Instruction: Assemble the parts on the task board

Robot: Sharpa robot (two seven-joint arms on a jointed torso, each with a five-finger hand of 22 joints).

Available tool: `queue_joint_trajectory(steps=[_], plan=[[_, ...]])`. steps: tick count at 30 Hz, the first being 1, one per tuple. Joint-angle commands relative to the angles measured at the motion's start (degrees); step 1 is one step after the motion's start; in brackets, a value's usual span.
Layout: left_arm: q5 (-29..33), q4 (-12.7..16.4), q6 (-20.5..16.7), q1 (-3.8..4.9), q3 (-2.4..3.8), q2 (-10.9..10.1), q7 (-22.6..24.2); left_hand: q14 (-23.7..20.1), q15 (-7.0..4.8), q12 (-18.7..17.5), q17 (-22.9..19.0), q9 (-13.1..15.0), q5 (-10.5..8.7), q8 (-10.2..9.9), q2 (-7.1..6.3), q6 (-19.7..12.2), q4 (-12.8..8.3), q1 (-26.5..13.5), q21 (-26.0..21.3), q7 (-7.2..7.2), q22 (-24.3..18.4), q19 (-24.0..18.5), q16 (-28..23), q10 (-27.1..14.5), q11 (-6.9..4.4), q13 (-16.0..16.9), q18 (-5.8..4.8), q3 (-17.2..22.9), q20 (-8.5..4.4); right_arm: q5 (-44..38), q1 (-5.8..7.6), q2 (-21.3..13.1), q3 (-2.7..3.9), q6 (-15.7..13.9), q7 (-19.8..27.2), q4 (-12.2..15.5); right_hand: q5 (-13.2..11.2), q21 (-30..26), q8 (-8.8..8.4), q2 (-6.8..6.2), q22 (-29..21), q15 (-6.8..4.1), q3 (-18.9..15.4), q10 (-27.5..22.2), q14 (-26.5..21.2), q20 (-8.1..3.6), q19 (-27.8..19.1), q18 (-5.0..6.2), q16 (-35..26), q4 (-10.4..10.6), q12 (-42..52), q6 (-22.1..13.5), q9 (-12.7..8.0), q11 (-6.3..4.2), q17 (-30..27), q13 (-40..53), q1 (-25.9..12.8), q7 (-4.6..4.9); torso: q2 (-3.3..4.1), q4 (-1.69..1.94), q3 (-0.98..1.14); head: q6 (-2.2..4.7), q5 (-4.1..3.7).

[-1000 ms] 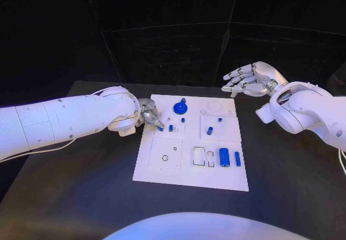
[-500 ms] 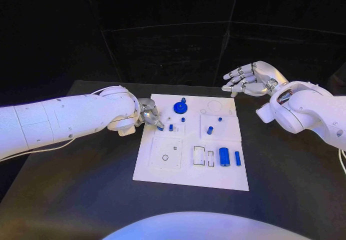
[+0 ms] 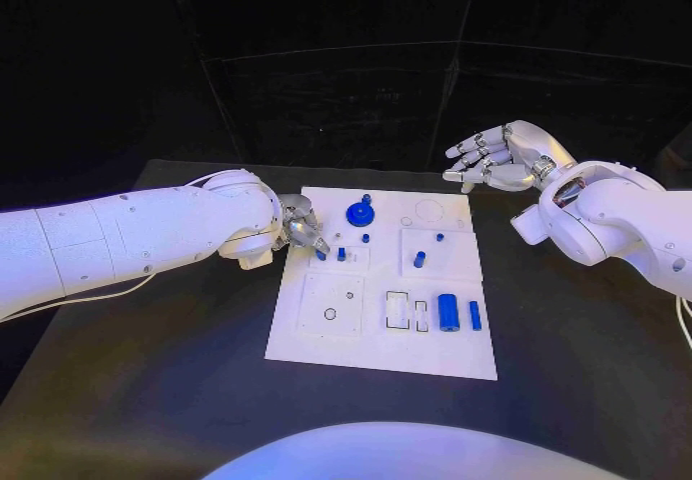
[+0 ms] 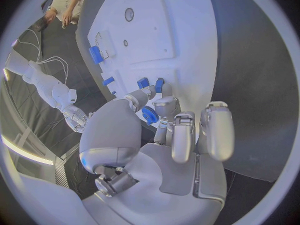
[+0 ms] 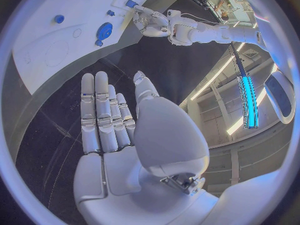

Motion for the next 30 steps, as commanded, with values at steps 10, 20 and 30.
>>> queue_joint_trajectory(steps=[10,20,30], plan=[[-0.19,-0.64,1.41,-0.12,-0.09,0.74,-0.24,6.14,-0.51,0.65,15.09,-0.42,-0.10,-0.39,-0.18,0.99,0.51,-1.48,0.60,-0.29,2.99,1.64,0.19,0.57,-0.10,0.50,0.27,-1.48,-0.40,0.15,0.11,-0.15,0.04,0.16,0.53,0.30,0.37,-0.38,0.32,0.59,-0.07,0.27,-0.16,-0.45,0.21,-0.06,0.30,0.63,-0.39,-0.20,0.33,-0.32,0.01,0.11,-0.07,-0.09,-0.02,0.53,-0.06,0.01,-0.02,-0.14,-0.17],[-0.19,-0.95,1.32,-0.12,-0.08,0.80,-0.29,6.14,-0.58,0.90,15.09,-0.96,-0.14,-0.61,-0.43,1.66,1.93,-3.14,0.61,-0.34,3.09,1.68,0.19,0.73,-0.16,0.78,0.26,-3.87,-0.48,0.15,0.11,-0.16,0.05,0.14,0.52,0.32,0.38,-0.44,0.36,0.60,-0.11,0.27,-0.19,-0.47,0.22,-0.05,0.33,0.63,-0.43,-0.22,0.36,-0.34,0.01,0.12,-0.11,-0.20,-0.04,0.53,-0.03,0.07,-0.05,-0.13,-0.16],[-0.19,-1.26,0.17,-0.12,-0.08,0.68,-0.32,6.14,-0.49,1.16,15.09,-1.86,-0.30,-0.94,-0.42,2.44,5.78,-6.66,0.52,-0.17,3.22,1.70,0.19,0.72,0.04,1.12,0.24,-11.76,-0.36,0.15,0.11,-0.20,0.05,0.10,0.53,0.34,0.38,-0.48,0.38,0.60,-0.13,0.28,-0.22,-0.49,0.22,-0.05,0.34,0.63,-0.46,-0.22,0.39,-0.36,0.01,0.12,-0.14,-0.26,-0.08,0.54,-0.05,0.05,-0.05,-0.19,-0.16]])
